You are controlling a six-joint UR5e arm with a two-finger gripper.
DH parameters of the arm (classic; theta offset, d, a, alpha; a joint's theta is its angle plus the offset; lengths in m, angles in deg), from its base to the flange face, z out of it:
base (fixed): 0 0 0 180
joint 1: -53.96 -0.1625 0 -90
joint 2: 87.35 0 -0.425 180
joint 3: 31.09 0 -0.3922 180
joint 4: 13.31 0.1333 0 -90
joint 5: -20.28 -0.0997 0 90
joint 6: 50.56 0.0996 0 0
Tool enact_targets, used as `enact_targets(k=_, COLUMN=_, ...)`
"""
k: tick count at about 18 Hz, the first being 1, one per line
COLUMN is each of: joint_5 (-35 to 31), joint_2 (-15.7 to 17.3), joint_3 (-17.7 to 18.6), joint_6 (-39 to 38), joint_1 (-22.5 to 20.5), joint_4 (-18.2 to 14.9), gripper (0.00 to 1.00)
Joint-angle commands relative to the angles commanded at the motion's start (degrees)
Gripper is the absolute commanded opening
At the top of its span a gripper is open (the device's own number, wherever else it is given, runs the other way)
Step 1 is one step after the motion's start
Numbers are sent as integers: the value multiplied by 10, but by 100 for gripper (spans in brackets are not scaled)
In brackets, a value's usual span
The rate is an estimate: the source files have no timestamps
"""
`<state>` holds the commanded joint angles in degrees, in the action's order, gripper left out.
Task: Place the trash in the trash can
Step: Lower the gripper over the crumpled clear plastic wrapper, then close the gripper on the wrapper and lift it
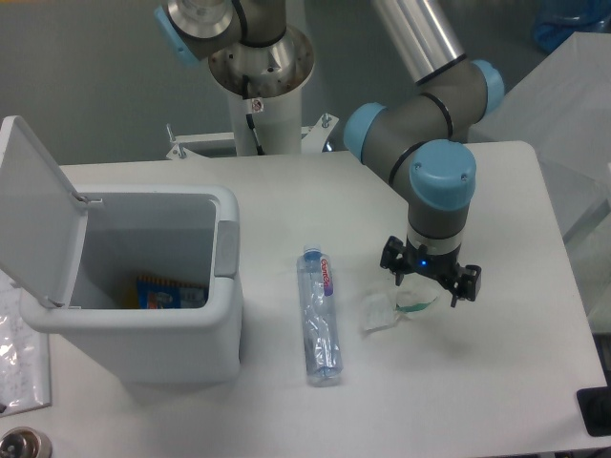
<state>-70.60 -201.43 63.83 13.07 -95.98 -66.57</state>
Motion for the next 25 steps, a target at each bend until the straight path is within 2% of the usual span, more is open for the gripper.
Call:
enact_targets(k=3, joint_5=-2, joint_2=5, joint_3=18, joint_6=-1, joint_1=16, joint_4=-18, gripper=100)
enact_targets(k=7, joint_5=-11, joint_2=-2, joint_3=58, joint_6=4, joint_1=23, joint_4=-12, gripper=100)
enact_targets(k=8, joint_5=-18, joint_2=-6, joint_3=60, joint_6=6, joint_1=25, joint_4=-11, gripper=97)
enact_targets(k=10, joint_5=-28, joint_2=-9, joint_3=56, joint_6=7, joint_1=25, joint_4=-14, gripper=56)
enact_targets(k=11, joint_5=-27, joint_2=-10, joint_3=55, joint_6=8, joint_1=25, joint_4=-16, gripper=44)
enact_targets(k=12, joint_5=-27, joint_2=-10, joint_3=55, joint_6=12, joint_1=25, joint_4=-16, gripper=42)
enact_targets(k=14, joint_5=-24, joint_2=-9, joint_3=50, joint_6=11, joint_1=24, joint_4=-18, gripper=0)
enact_targets(k=23, joint_5=39, joint_2=-2, joint_3=26, joint_6=11, joint_1=8, joint_4=-18, gripper=0)
enact_targets(k=25, joint_5=75, joint_2=23, joint_3=26, joint_6=8, joint_1=2, joint_4=-18, gripper=0)
